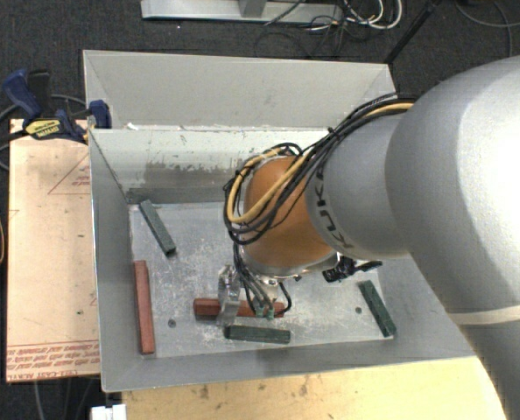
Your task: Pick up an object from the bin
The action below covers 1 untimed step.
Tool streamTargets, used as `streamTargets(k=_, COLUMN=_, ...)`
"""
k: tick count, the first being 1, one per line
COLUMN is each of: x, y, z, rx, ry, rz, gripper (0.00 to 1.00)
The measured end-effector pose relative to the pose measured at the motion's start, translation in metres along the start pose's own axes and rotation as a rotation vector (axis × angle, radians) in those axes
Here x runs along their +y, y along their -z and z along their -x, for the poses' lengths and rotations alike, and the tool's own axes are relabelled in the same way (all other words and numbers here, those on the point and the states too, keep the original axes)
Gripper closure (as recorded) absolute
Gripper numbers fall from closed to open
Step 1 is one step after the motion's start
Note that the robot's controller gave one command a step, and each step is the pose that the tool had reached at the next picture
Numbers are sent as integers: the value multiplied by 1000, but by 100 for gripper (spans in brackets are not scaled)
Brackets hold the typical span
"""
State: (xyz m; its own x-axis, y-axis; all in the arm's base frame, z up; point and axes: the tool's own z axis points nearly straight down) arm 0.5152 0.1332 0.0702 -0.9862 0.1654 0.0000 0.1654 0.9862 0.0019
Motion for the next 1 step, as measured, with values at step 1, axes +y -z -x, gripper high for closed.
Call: streamTargets(k=1, x=25, y=159, z=-1, rx=-9, ry=21, rz=4, gripper=100)
